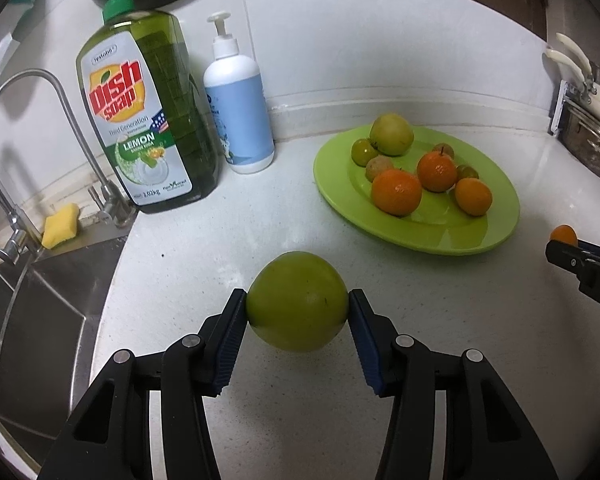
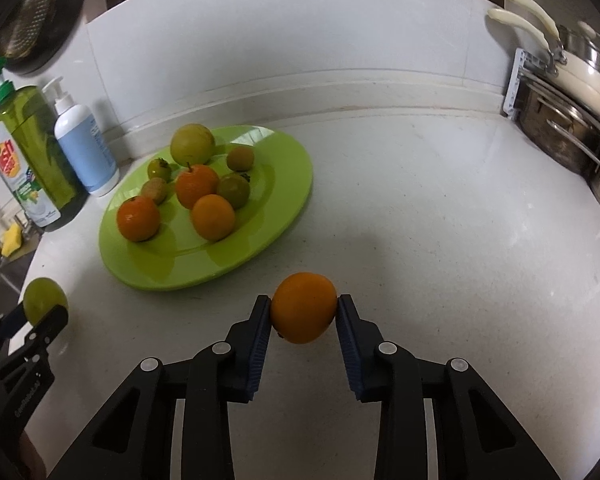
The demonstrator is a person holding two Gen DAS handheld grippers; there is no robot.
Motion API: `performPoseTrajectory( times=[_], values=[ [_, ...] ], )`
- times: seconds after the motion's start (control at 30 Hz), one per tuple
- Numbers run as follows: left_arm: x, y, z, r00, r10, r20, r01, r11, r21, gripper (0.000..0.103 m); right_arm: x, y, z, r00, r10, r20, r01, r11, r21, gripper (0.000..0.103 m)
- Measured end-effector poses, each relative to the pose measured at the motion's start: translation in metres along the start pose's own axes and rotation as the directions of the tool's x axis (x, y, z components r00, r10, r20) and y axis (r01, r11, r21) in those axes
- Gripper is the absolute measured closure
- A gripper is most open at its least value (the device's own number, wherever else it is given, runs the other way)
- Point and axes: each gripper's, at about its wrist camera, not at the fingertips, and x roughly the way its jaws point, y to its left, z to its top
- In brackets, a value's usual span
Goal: Organize fruits
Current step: 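Grasp the green apple-like fruit with the left tool while the right tool grasps the orange, then place the green fruit on the plate with the left tool while the right tool places the orange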
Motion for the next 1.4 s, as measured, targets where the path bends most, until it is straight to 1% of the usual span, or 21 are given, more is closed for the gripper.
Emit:
performPoseTrajectory(
  times=[0.4,0.7,0.93,1.1,1.27,1.4],
  values=[
    [-0.039,-0.004,0.009,0.996,-0.063,0.063,0.063,0.998,0.007,0.053,-0.030,0.006,0.007,0.997,0.060,0.051,-0.057,0.997,-0.057,0.069],
    [-0.070,-0.007,0.011,0.990,-0.090,0.105,0.090,0.996,0.007,0.053,-0.065,0.009,0.009,0.988,0.100,0.118,-0.089,0.991,-0.099,0.069],
    [-0.094,-0.017,0.016,0.981,-0.116,0.155,0.113,0.993,0.031,0.053,-0.090,0.008,0.010,0.978,0.143,0.153,-0.124,0.984,-0.126,0.069],
    [-0.105,-0.026,0.025,0.972,-0.149,0.182,0.142,0.989,0.049,0.053,-0.099,0.008,0.015,0.971,0.179,0.158,-0.159,0.978,-0.132,0.069],
    [-0.107,-0.034,0.041,0.961,-0.204,0.188,0.201,0.979,0.037,0.053,-0.102,0.005,0.024,0.967,0.199,0.162,-0.178,0.975,-0.136,0.069],
    [-0.101,-0.042,0.057,0.956,-0.225,0.188,0.221,0.974,0.043,0.053,-0.101,0.002,0.034,0.964,0.204,0.169,-0.181,0.973,-0.145,0.069]
  ],
)
